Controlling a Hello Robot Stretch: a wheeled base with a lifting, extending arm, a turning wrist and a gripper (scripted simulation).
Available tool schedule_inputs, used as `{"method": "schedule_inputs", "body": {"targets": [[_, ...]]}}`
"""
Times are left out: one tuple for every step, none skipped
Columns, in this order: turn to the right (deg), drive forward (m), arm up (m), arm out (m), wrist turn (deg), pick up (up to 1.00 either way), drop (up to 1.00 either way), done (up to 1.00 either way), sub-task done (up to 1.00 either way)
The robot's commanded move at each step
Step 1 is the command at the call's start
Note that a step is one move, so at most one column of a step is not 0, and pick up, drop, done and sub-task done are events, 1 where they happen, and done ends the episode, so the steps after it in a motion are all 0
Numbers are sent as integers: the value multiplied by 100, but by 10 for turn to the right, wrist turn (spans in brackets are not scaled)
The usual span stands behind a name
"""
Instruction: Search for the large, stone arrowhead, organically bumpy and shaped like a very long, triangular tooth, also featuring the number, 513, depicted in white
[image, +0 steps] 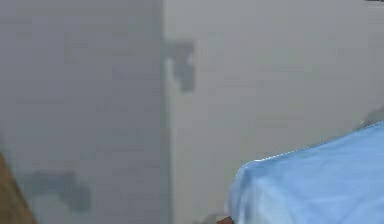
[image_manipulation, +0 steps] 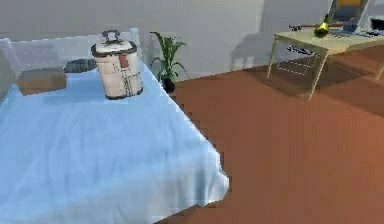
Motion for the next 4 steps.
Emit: {"method": "schedule_inputs", "body": {"targets": [[450, 0, 0, 0, 0, 0, 0, 0, 0], [180, 0, 0, 0, 0, 0, 0, 0, 0], [30, 0, 0, 0, 0, 0, 0, 0, 0], [0, 5, 0, 0, 0, 0, 0, 0, 0]]}}
